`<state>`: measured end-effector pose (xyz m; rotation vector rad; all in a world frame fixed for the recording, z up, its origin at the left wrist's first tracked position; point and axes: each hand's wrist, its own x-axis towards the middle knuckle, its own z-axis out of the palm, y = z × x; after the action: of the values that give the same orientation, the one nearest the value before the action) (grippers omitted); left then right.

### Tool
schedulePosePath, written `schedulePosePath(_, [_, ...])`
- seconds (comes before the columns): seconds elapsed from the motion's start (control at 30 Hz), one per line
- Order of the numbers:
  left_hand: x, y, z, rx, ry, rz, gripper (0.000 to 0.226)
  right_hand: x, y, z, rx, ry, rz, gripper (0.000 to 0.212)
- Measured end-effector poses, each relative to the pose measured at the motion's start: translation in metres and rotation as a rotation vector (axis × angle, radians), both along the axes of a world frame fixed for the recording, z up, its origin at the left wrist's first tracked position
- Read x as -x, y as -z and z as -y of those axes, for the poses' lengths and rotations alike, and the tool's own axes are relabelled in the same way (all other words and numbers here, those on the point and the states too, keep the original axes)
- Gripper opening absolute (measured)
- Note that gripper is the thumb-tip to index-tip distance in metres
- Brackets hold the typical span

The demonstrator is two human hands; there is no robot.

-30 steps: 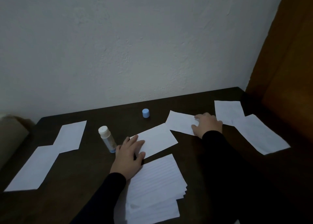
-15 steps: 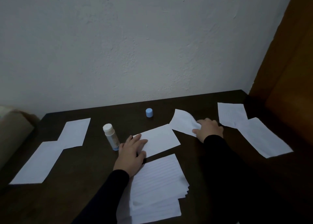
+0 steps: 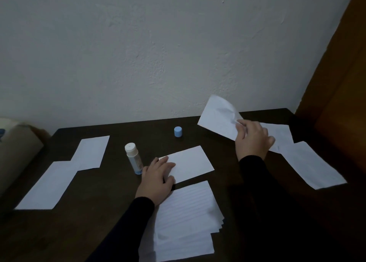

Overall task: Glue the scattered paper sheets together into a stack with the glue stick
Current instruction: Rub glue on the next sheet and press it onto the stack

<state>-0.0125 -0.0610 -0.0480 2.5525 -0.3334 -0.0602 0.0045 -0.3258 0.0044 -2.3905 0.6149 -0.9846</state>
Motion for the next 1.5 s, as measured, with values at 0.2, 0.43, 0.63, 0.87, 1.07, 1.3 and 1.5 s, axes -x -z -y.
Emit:
schedulePosePath(0.2, [0.003, 0.006, -0.004, 0.152, -0.026, 0.043, 0.039, 0.007, 0.009, -0.023, -0.101, -0.570, -0.234, 0.016])
schedulePosePath(0.43, [0.007, -0.002, -0.003, 0.205, -0.150, 0.120, 0.017, 0.007, 0.014, -0.045, -0.281, -0.736, -0.372, 0.022])
schedulePosePath(0.63, [0.009, -0.004, -0.003, 0.335, -0.222, 0.034, 0.007, -0.001, 0.020, -0.055, -0.643, -0.524, -0.473, 0.052])
schedulePosePath(0.87, [0.011, -0.004, -0.003, 0.349, -0.197, 0.085, 0.014, 0.001, 0.023, -0.060, -0.511, -0.485, -0.520, 0.039])
schedulePosePath(1.07, [0.008, -0.002, -0.001, 0.186, -0.174, 0.132, 0.011, -0.002, 0.030, -0.067, -0.337, -0.476, -0.562, 0.037])
schedulePosePath(1.3, [-0.002, -0.011, -0.003, 0.149, -0.181, 0.012, 0.012, 0.001, 0.033, -0.072, 0.101, -0.431, -0.663, 0.032])
schedulePosePath(1.5, [-0.009, -0.027, 0.027, -0.293, 0.005, 0.221, 0.036, 0.001, 0.038, -0.095, 0.377, -0.764, -0.746, 0.044])
